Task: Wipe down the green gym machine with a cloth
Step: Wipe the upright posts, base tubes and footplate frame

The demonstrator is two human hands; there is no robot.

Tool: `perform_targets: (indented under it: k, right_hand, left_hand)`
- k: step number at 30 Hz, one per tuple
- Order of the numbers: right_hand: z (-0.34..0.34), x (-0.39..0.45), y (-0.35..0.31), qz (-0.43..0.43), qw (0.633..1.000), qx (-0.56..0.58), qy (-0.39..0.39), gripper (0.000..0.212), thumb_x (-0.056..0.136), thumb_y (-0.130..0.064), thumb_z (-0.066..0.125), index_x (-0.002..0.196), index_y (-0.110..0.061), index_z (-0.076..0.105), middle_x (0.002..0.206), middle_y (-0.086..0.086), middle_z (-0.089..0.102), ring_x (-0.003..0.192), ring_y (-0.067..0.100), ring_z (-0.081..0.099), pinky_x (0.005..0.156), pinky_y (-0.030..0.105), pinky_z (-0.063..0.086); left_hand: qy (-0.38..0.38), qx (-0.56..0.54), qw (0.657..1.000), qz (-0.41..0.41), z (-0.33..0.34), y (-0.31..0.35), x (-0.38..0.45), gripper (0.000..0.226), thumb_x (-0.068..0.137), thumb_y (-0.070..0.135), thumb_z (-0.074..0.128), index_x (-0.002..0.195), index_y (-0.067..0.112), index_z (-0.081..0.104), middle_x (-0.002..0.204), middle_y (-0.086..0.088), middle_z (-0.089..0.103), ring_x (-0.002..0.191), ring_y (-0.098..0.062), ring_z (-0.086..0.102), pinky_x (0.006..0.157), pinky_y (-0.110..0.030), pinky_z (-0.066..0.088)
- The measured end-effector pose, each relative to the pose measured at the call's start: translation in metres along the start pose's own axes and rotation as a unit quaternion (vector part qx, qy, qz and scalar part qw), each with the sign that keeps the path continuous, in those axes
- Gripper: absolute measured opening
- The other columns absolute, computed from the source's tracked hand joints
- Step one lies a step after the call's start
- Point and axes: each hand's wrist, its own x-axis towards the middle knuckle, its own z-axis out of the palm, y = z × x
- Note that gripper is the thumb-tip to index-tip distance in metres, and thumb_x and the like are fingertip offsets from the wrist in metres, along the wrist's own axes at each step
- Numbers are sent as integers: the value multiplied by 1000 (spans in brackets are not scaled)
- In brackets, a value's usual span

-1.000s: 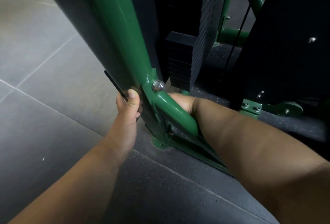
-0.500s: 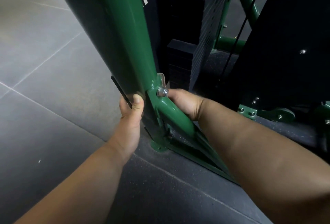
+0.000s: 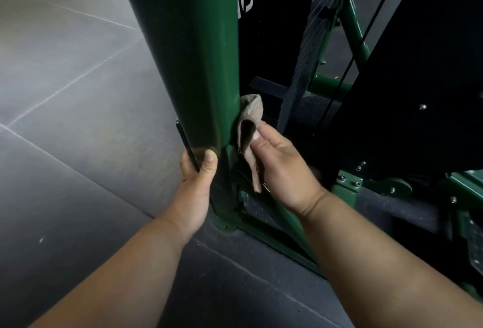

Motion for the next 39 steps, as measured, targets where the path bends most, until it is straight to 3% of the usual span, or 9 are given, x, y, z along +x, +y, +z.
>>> perform_targets:
  k: [2,5,10,13,18,21,25,33,39]
  right_hand:
    - [5,-9,5,-41,995,-78,52,33,109,-26,56,138,-13,64,129,8,72,124,31,67,110,54,50]
    - [9,-18,8,-85,969,-188,135,24,98,-40,69,118,-26,71,109,-4,77,102,19,73,92,54,58]
    - [-16,-35,19,-94,940,-301,132,13,95,-40,71,94,-29,65,83,-9,67,75,16,66,69,51,59]
    - [-28,-48,33,-66,931,-342,108,16,92,-31,75,100,-32,61,91,-9,66,82,18,67,72,52,59]
    - [1,-31,24,-52,882,-453,123,54,83,-44,82,121,-35,45,106,-13,70,94,15,69,79,34,55]
    - [12,-22,30,-38,893,-430,126,66,83,-41,80,137,-32,43,123,-11,68,108,14,66,87,26,50]
    - [-7,-35,57,-30,889,-447,99,73,88,-45,77,150,-27,42,135,-4,64,123,19,58,104,35,48]
    - [-71,-86,103,92,864,-488,83,58,88,-45,79,132,-25,46,110,-3,63,102,20,59,85,34,49]
    - [-39,-48,81,-25,865,-494,78,54,84,-29,79,128,-22,49,110,6,67,100,28,64,77,30,43]
  left_hand:
    - [-3,-7,1000,1,2,4,-2,109,57,107,47,151,55,26,141,26,54,129,-1,52,115,-43,36]
    - [6,-14,1000,-1,2,7,-5,114,53,109,50,151,54,28,143,18,59,132,-12,56,115,-46,39]
    - [1,-5,1000,-8,-2,6,-6,105,61,107,48,150,54,29,147,14,58,137,-17,54,120,-53,36]
    - [-4,9,1000,-13,-2,7,-7,110,58,110,41,151,54,25,153,14,51,142,-18,47,122,-56,32]
    - [6,-13,1000,3,-1,2,-2,104,61,107,48,149,53,30,148,16,56,138,-15,53,121,-54,36]
    - [19,-32,999,9,1,-1,-1,100,64,104,53,146,49,36,142,16,62,134,-14,58,119,-52,40]
    - [30,-40,998,27,8,-2,-7,98,69,101,51,151,50,34,148,17,57,138,-12,54,120,-51,37]
    - [58,-29,997,31,23,-8,-11,106,70,103,44,160,58,10,167,24,30,152,-9,34,128,-55,22]
    - [70,-5,997,43,18,-13,-4,112,69,104,44,161,45,19,164,18,37,150,-14,41,126,-54,28]
